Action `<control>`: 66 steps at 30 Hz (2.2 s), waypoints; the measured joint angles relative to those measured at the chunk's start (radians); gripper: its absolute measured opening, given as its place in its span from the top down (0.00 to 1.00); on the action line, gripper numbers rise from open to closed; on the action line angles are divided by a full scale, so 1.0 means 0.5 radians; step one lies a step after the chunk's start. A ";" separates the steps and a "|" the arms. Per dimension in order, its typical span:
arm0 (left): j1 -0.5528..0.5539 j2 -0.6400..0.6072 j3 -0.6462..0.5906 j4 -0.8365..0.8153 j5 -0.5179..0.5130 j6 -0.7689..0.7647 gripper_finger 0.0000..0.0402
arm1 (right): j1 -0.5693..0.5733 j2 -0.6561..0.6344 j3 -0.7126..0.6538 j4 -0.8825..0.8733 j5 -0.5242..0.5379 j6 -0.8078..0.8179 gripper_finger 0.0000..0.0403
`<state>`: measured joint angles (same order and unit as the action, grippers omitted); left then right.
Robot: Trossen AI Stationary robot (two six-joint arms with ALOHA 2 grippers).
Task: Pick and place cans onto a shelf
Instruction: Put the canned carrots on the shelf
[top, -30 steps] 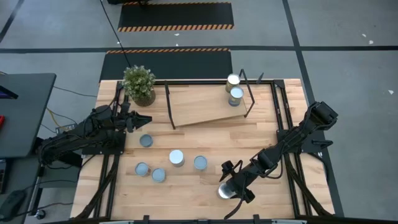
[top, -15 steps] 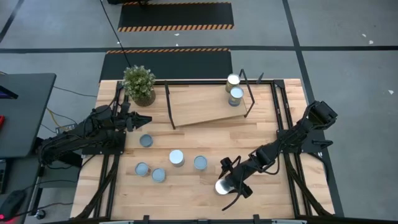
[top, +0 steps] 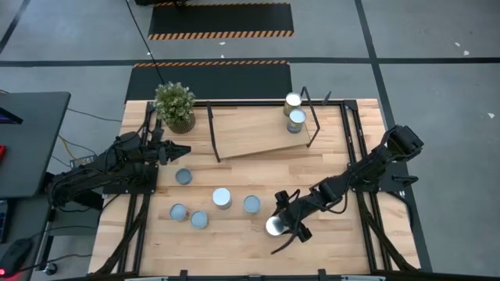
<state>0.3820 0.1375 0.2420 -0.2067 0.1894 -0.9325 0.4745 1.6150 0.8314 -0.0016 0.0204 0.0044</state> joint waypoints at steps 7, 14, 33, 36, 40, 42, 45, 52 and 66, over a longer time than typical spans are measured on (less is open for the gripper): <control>0.000 0.000 0.000 0.000 0.000 -0.001 0.58 | -0.139 -0.032 0.003 -0.185 0.005 0.034 0.24; 0.000 -0.001 0.000 0.006 0.000 -0.014 0.58 | -0.328 -0.164 -0.004 -0.352 0.044 -0.096 0.24; 0.000 -0.001 0.000 0.036 -0.001 -0.015 0.58 | -0.766 -0.634 -0.011 -0.602 0.089 -0.279 0.24; 0.001 0.000 0.000 0.040 -0.001 -0.015 0.58 | -0.892 -0.721 -0.010 -0.597 0.095 -0.278 0.24; 0.000 0.000 0.000 0.040 -0.001 -0.015 0.58 | -1.069 -0.780 0.033 -0.631 0.082 -0.286 0.24; 0.000 -0.001 0.000 0.040 -0.001 -0.016 0.58 | -1.161 -0.773 0.096 -0.671 0.070 -0.333 0.24; 0.000 0.000 0.000 0.040 -0.005 -0.016 0.58 | -1.307 -0.713 0.192 -0.694 0.056 -0.430 0.24; 0.000 0.000 0.000 0.044 -0.063 -0.017 0.58 | -1.633 -0.458 0.304 -0.651 -0.187 -0.587 0.24; 0.000 -0.001 0.000 0.045 -0.063 -0.091 0.58 | -1.909 -0.087 0.512 -0.649 -0.149 -0.607 0.24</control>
<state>0.3821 0.1372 0.2420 -0.1844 0.1577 -0.9782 -0.4803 1.5715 1.0875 -0.3259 -0.0543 -0.2989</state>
